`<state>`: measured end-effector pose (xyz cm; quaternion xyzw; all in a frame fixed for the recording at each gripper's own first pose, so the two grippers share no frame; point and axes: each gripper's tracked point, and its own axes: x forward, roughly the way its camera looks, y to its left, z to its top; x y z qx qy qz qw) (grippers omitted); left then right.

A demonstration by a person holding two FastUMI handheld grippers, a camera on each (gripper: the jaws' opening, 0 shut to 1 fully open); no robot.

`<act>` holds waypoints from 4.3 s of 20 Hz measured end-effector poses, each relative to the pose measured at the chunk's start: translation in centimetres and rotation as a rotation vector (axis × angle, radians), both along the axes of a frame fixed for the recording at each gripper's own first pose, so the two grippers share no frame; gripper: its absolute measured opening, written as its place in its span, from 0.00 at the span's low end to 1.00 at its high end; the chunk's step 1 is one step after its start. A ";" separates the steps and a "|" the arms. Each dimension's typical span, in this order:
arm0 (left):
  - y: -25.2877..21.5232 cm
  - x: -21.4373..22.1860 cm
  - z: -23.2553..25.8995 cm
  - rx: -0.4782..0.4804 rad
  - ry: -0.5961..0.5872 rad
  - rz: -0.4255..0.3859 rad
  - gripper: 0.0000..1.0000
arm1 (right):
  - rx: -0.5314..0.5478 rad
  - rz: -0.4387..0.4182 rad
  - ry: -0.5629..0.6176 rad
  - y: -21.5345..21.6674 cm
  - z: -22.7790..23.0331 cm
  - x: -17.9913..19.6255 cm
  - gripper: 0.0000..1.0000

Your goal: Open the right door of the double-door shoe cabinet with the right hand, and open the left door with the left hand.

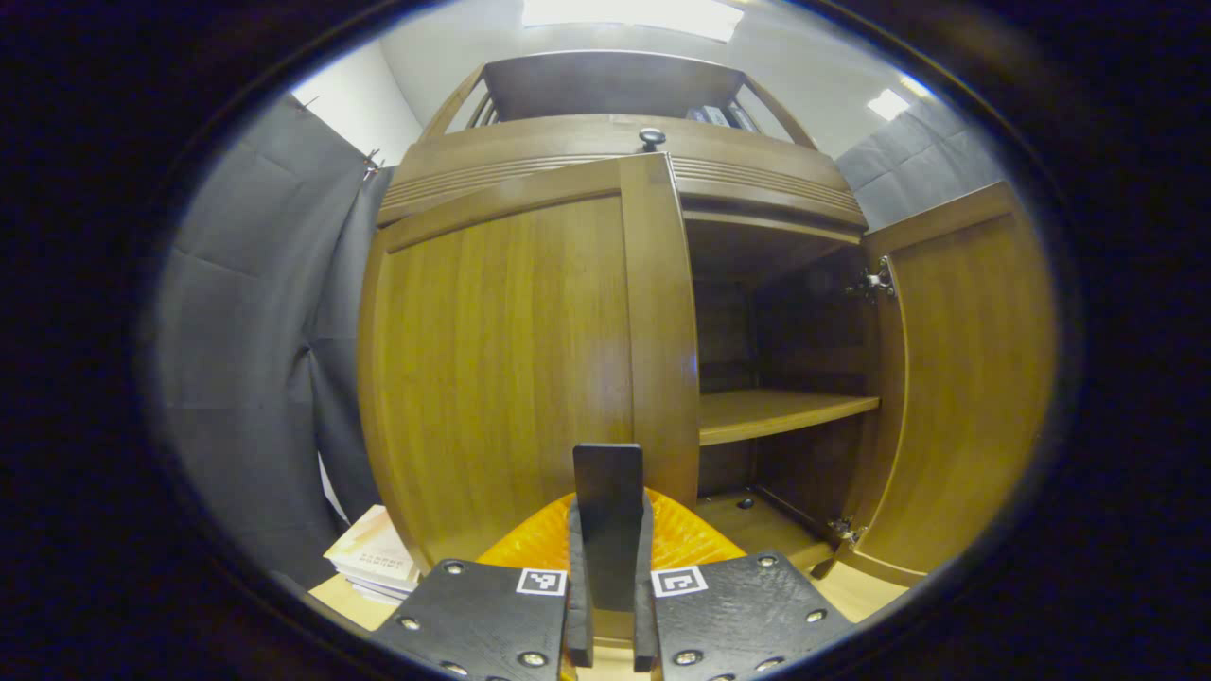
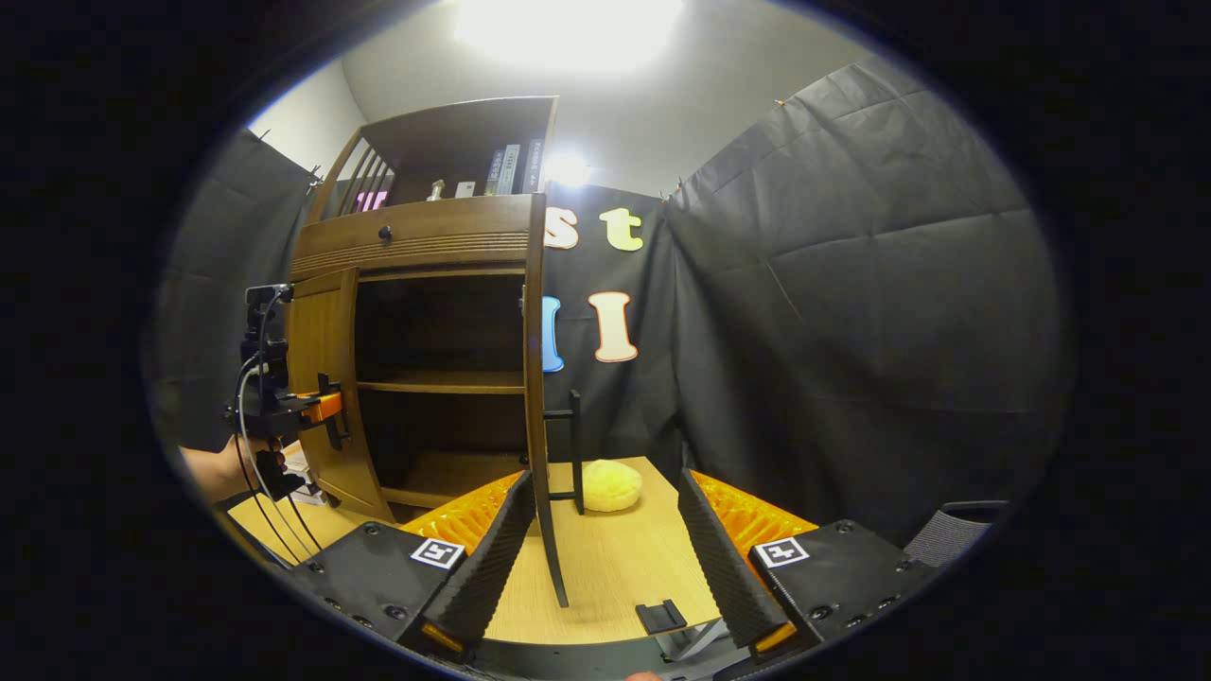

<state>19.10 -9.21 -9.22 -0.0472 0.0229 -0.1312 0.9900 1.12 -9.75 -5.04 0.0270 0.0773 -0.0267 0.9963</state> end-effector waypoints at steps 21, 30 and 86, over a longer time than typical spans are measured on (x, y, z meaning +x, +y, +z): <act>11.7 -9.5 0.0 0.028 0.005 0.090 0.20 | 0.030 0.204 -0.036 8.7 0.7 2.7 0.95; 15.3 -10.6 -0.1 0.036 0.003 0.110 0.19 | 0.023 0.236 -0.039 11.5 1.1 2.8 0.95; 27.6 -30.2 5.1 0.053 -0.015 0.252 0.22 | 0.022 0.181 -0.148 11.2 5.6 -7.0 0.95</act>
